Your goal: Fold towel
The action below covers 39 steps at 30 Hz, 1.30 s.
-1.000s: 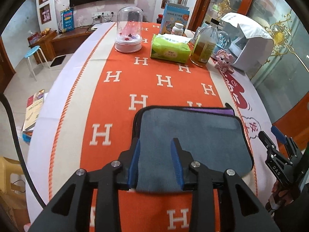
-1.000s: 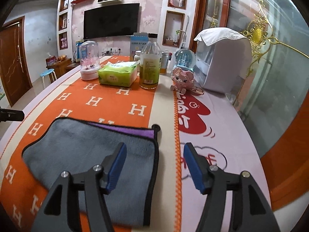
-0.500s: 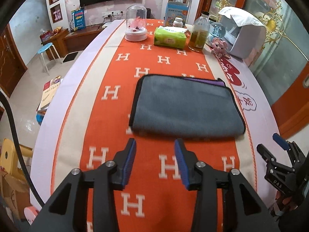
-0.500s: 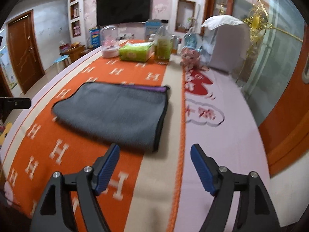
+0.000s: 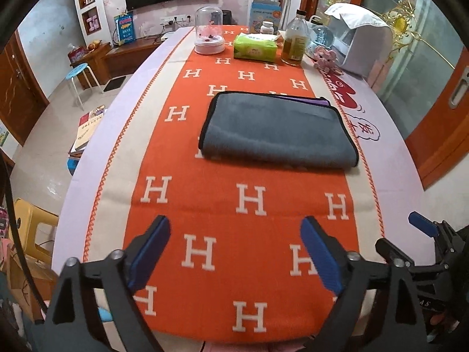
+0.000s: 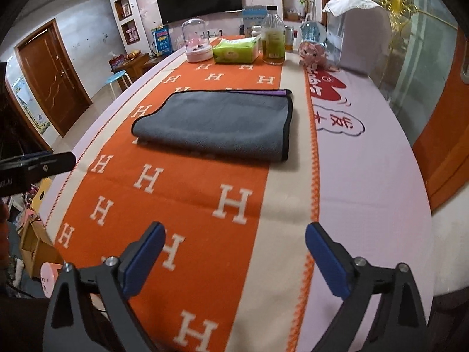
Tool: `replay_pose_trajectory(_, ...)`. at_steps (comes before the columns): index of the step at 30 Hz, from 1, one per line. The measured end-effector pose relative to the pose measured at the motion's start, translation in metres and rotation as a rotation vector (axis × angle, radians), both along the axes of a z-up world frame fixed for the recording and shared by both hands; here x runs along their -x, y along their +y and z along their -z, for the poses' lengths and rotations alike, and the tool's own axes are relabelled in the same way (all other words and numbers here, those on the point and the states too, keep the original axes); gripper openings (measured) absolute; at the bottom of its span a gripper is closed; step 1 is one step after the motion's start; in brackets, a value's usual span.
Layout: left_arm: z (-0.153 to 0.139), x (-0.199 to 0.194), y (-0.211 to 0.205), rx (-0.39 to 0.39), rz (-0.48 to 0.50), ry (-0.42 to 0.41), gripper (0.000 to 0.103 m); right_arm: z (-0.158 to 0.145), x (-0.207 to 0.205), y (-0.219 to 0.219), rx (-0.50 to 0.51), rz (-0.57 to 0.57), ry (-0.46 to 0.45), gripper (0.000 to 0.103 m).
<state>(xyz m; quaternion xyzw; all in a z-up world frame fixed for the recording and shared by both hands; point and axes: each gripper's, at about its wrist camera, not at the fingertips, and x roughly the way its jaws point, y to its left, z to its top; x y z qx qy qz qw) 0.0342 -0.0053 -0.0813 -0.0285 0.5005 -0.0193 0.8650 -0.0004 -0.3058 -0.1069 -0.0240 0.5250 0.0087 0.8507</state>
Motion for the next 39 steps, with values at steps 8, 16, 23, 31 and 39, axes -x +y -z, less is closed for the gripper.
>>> replay_pose_trajectory(8,-0.012,0.006,-0.002,0.005,0.046,0.034,0.102,-0.027,0.014,0.018,-0.044,0.041,0.031,0.103)
replay_pose_trajectory(16,-0.040,0.010,0.006,-0.024,0.082,0.006,0.102,-0.066,0.014,0.040,-0.062,0.094,0.033,0.103)
replay_pose_trajectory(23,-0.069,0.015,0.011,-0.030,0.097,-0.047,0.102,-0.096,0.015,0.058,-0.041,0.126,-0.003,0.103)
replay_pose_trajectory(31,-0.082,0.027,0.011,-0.068,0.093,-0.099,0.102,-0.114,0.021,0.075,-0.021,0.152,-0.063,0.103)
replay_pose_trajectory(39,-0.079,0.030,0.018,-0.077,0.054,-0.111,0.102,-0.109,0.022,0.081,0.000,0.190,-0.072,0.103)
